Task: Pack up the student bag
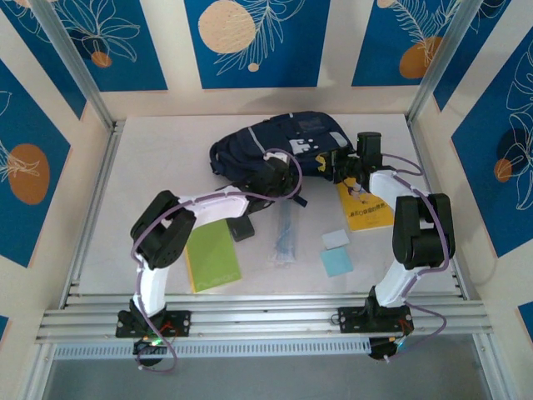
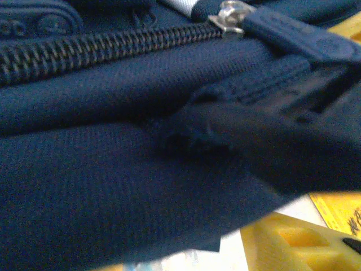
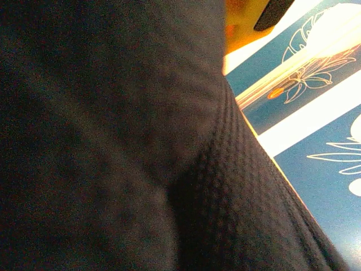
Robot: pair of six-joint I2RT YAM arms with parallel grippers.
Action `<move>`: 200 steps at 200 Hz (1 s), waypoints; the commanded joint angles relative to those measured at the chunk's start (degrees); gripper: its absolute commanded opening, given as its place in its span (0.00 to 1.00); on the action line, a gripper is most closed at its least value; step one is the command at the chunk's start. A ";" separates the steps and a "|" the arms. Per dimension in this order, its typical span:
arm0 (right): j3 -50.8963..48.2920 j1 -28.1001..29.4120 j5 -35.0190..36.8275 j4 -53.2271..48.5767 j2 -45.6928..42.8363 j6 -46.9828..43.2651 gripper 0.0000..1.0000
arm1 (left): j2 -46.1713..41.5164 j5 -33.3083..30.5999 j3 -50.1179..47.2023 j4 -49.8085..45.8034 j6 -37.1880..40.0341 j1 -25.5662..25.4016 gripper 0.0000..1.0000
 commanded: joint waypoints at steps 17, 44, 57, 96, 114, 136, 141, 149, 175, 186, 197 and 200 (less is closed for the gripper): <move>-0.77 1.15 -4.72 5.79 0.04 3.44 0.00 | 3.32 -2.45 6.02 5.75 3.56 -0.24 0.51; -2.96 1.35 -5.55 9.01 -0.12 5.94 0.00 | 5.01 -3.47 6.25 8.43 3.46 -0.19 0.35; -3.73 1.41 -5.30 9.13 -0.64 6.01 0.00 | 5.68 -3.36 6.25 9.82 3.76 -0.12 0.31; -4.64 0.16 -4.93 9.09 -1.17 5.34 0.00 | 5.22 -2.27 4.84 11.38 2.94 -0.04 0.00; -3.95 -0.72 -4.87 8.12 -0.89 3.36 0.00 | 4.09 -1.17 2.72 9.81 2.94 0.35 0.00; -1.10 -2.31 -4.93 3.87 -0.55 -2.42 0.00 | 1.92 2.77 -0.60 4.92 3.70 1.53 0.00; -0.50 -2.66 -4.92 2.88 -0.52 -3.53 0.00 | 1.53 3.90 -0.78 2.60 4.01 1.96 0.00; 0.27 -3.24 -4.87 1.90 -0.46 -5.08 0.00 | 1.01 5.72 -0.55 -2.55 4.38 2.64 0.00; 3.09 -5.10 -3.86 -2.10 -0.47 -9.79 0.00 | -1.35 9.63 -2.02 -14.82 5.08 4.45 0.00; 4.48 -5.73 -3.41 -4.27 -0.38 -12.01 0.00 | -3.15 10.33 -3.89 -17.23 5.04 5.08 0.00; 5.61 -6.26 -3.23 -5.62 -0.15 -14.11 0.00 | -5.02 11.36 -5.33 -19.02 5.21 5.93 0.00; 5.96 -6.43 -3.16 -6.03 -0.09 -14.69 0.00 | -5.44 11.59 -5.67 -19.64 5.22 6.15 0.00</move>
